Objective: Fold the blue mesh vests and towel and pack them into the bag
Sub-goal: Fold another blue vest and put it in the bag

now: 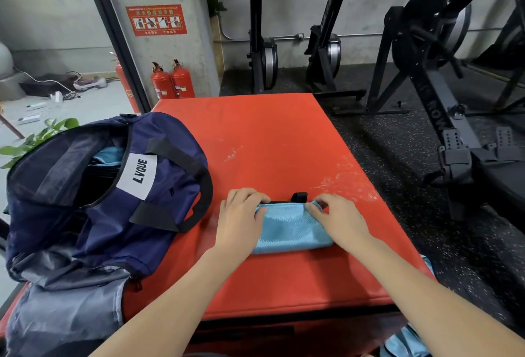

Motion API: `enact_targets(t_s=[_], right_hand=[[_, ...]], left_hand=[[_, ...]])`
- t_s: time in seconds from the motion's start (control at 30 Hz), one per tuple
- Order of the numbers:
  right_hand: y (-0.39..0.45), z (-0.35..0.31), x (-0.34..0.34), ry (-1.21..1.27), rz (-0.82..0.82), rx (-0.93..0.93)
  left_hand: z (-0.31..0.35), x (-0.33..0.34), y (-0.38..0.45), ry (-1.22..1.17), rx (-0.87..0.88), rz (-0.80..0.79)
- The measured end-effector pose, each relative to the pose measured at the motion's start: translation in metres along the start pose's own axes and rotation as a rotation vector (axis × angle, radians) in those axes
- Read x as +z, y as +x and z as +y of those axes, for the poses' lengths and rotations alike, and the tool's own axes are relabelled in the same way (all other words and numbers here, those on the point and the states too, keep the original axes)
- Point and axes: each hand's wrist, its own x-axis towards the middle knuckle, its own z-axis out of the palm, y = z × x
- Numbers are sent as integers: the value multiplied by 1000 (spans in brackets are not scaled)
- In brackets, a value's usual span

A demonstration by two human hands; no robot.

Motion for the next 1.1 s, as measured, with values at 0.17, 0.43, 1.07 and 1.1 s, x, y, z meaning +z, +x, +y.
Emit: enact_targets(t_s=[0.17, 0.43, 1.07, 1.1], right_hand=[[-1, -2, -1, -15, 10, 10], [-10, -9, -5, -30, 50, 85], [-5, -27, -2, 621, -350, 321], [-6, -29, -4, 667, -371, 305]], left_hand=[[1, 4, 5, -56, 178, -174], [30, -12, -3, 389, 4, -293], [34, -30, -15, -222, -329, -372], [29, -32, -12, -183, -295, -298]])
